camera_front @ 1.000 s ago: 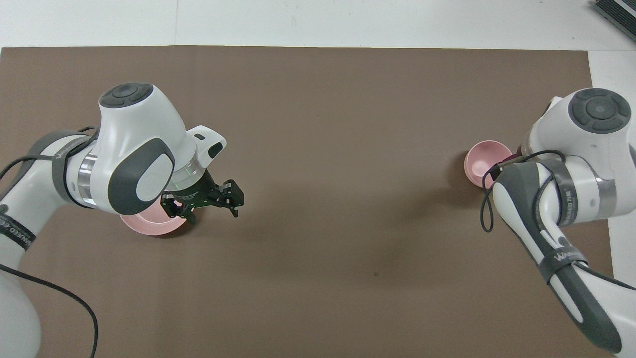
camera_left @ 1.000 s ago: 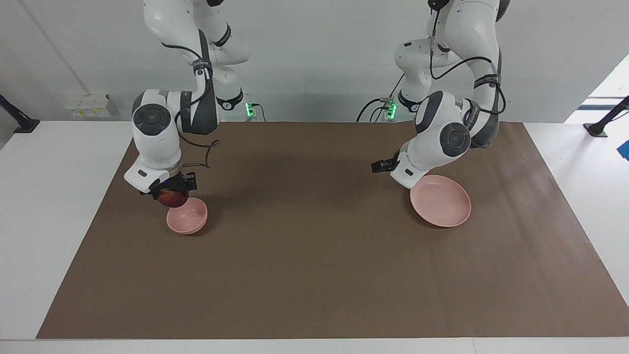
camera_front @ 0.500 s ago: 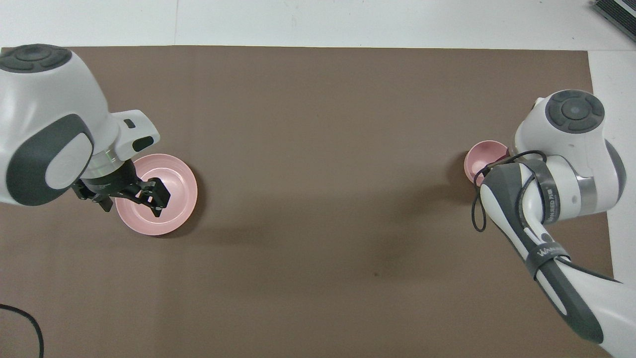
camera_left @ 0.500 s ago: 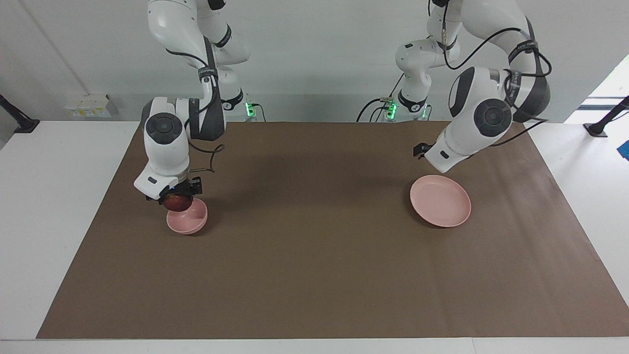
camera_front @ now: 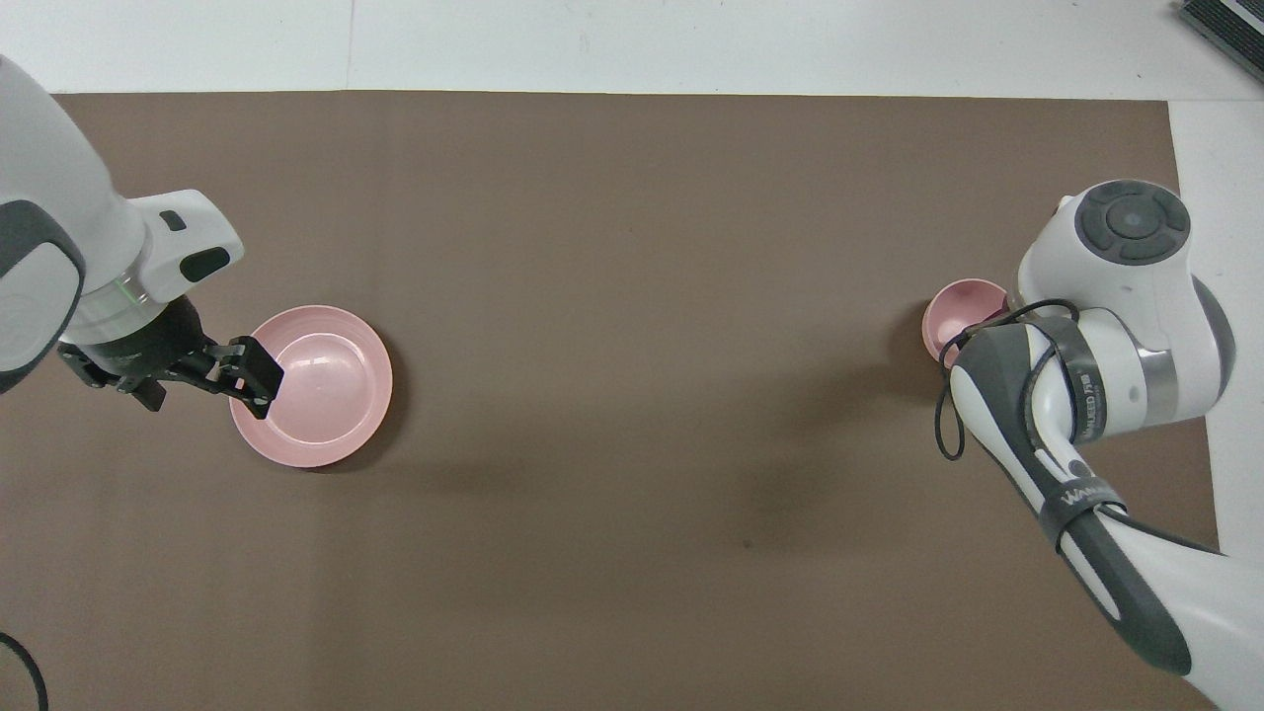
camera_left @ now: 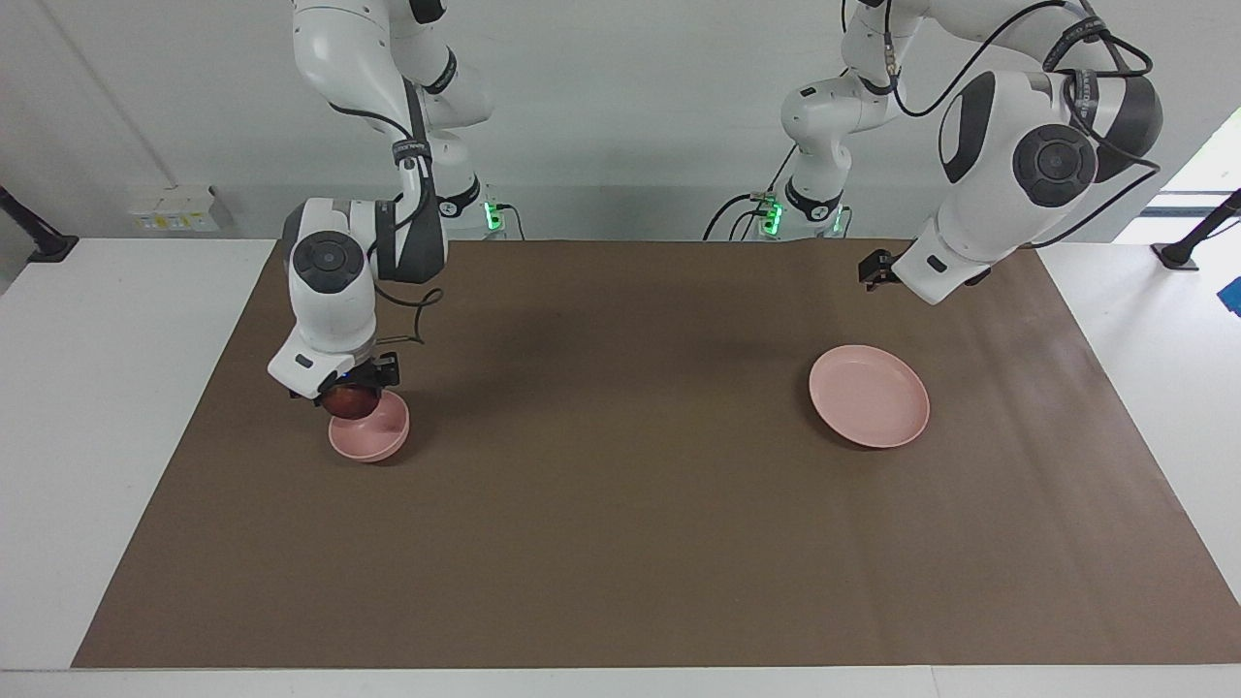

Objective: Move apple from plate to bowl
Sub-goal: 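Lower the apple into the bowl while the left gripper retracts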

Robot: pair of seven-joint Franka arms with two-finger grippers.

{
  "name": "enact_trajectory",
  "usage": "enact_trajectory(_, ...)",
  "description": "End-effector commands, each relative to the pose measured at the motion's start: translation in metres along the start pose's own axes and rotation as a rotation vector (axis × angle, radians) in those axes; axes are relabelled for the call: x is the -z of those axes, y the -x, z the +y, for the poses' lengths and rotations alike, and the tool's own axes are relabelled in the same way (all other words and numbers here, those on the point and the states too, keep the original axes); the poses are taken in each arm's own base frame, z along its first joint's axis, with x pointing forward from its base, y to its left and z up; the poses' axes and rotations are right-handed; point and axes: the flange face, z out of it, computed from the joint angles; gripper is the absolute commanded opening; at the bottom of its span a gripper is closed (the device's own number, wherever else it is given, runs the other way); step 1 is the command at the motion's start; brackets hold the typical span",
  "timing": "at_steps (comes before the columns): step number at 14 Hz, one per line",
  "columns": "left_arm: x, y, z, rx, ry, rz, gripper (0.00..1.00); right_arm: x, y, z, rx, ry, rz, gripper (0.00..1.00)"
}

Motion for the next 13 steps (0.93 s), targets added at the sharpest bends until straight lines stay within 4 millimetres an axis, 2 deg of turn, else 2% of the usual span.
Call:
enact_trajectory(1, 0.002, -0.002, -0.02, 0.025, 0.013, 0.007, 1.0, -0.001, -0.008, 0.003, 0.031, 0.021, 0.023, 0.0)
enact_trajectory(7, 0.002, -0.002, -0.025, 0.032, 0.015, 0.006, 1.0, -0.014, -0.016, -0.008, 0.033, 0.01, 0.031, 0.0)
enact_trajectory(11, 0.003, -0.001, -0.049, 0.099, 0.003, 0.009, 1.0, -0.025, -0.021, -0.015, 0.022, -0.022, 0.04, 0.0)
enact_trajectory(12, 0.01, 0.007, -0.055, 0.12, -0.002, 0.025, 1.0, -0.026, -0.021, -0.014, 0.02, -0.022, 0.039, 0.01)
enact_trajectory(13, 0.011, 0.008, -0.061, 0.132, -0.005, 0.026, 1.0, -0.028, -0.021, -0.014, 0.02, -0.023, 0.036, 0.11)
